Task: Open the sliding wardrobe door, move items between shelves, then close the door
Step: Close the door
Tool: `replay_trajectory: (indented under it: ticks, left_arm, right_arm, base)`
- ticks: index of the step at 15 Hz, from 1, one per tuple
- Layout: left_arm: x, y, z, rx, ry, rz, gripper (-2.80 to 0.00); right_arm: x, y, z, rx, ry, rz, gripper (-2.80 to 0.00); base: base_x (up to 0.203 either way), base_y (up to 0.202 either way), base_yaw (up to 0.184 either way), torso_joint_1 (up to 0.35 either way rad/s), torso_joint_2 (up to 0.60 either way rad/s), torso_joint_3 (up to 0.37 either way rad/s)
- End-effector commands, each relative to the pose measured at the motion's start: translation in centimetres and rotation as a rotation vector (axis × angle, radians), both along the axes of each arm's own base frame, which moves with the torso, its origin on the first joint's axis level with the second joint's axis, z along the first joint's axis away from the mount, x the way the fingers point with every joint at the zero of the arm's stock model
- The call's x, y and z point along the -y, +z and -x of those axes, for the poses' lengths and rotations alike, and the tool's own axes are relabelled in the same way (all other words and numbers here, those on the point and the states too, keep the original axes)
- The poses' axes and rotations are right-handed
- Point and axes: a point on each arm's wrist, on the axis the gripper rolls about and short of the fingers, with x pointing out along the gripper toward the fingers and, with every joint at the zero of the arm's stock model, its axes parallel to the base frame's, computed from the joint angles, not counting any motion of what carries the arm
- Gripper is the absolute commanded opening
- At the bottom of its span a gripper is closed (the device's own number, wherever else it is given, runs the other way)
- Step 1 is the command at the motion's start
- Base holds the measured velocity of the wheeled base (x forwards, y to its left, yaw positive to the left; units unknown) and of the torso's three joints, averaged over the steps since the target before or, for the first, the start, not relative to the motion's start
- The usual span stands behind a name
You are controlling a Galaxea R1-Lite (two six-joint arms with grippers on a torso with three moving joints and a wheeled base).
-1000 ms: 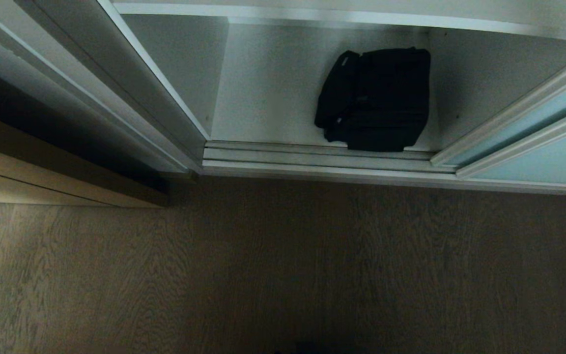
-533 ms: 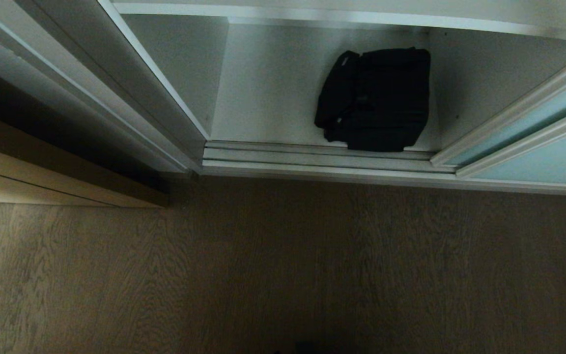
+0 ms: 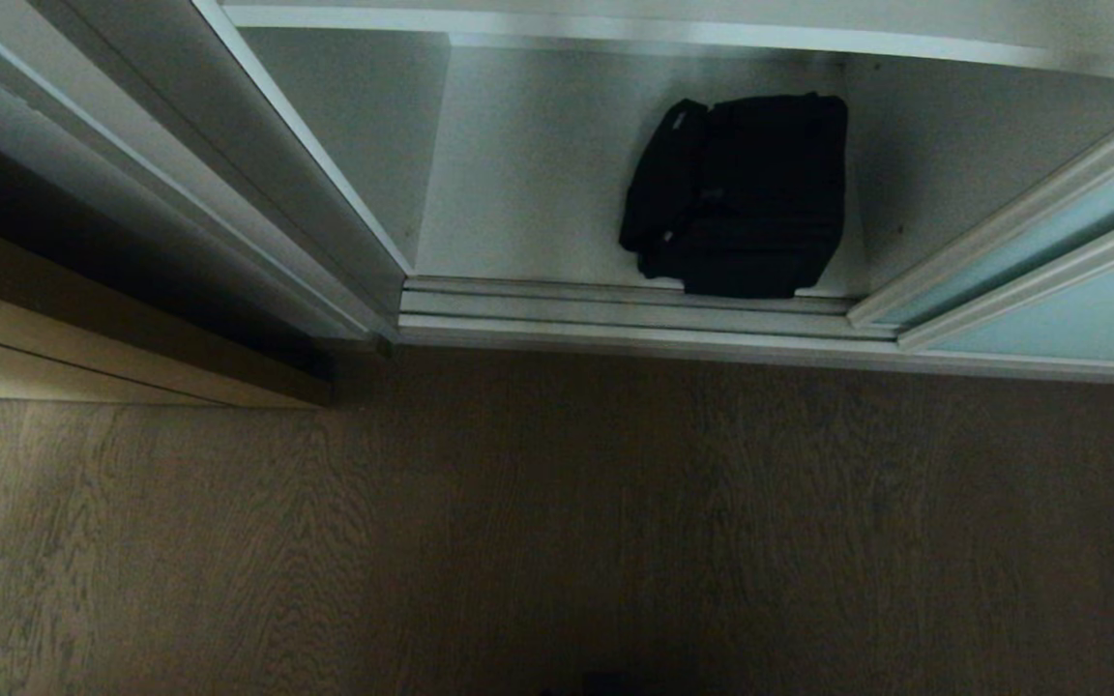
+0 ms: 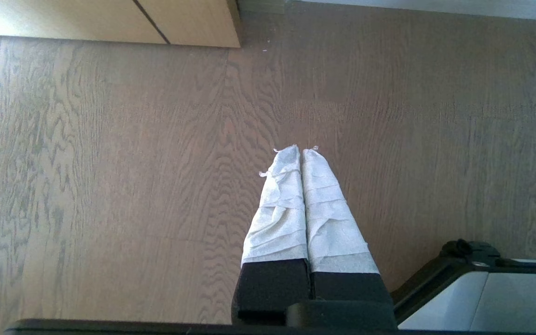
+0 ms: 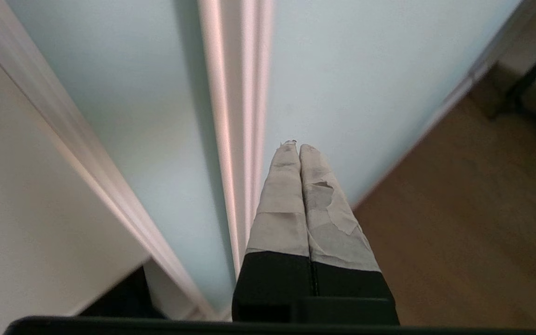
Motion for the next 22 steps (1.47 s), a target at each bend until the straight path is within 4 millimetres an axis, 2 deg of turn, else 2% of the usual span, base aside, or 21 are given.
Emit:
replay_trajectory:
  ticks: [1,6,9,12,17,22]
  left_arm:
    - [0.0,0.0,0.0,0.001,0.0,0.0,-2.8]
    - [0.0,0.0,0.0,0.0,0.0,0.0,-2.8]
    - [0.0,0.0,0.0,-0.002,0.0,0.0,-2.8]
    - [0.0,0.0,0.0,0.001,0.0,0.0,-2.8]
    - [0.0,0.0,0.0,0.0,0.0,0.0,-2.8]
    - [0.0,0.0,0.0,0.001,0.0,0.0,-2.8]
  right_arm:
    - [0.5,0.3,-0.8,0.007,-0.033,0.026,-2.8]
    - [1.6,1.3,-1.7,0.057,-0.085,0.129,-2.8]
    - [2.4,0.9,-2.3,0.041,-0.093,0.134,-2.8]
    - [4.8,0.6,-3.6,0.022,-0.158,0.138,-2.8]
    - [7.4,0.9,-4.1,0.064,-0.253,0.225,-2.8]
    - [9.5,0.1,-5.2,0.027,-0.187,0.191,-2.8]
  base:
    - [0.0,0.0,0.0,0.0,0.0,0.0]
    - [0.0,0.0,0.0,0.0,0.0,0.0]
    - [0.0,0.0,0.0,0.0,0.0,0.0]
    - [0.0,0.0,0.0,0.0,0.0,0.0]
    - [0.0,0.0,0.0,0.0,0.0,0.0]
    - [0.0,0.0,0.0,0.0,0.0,0.0]
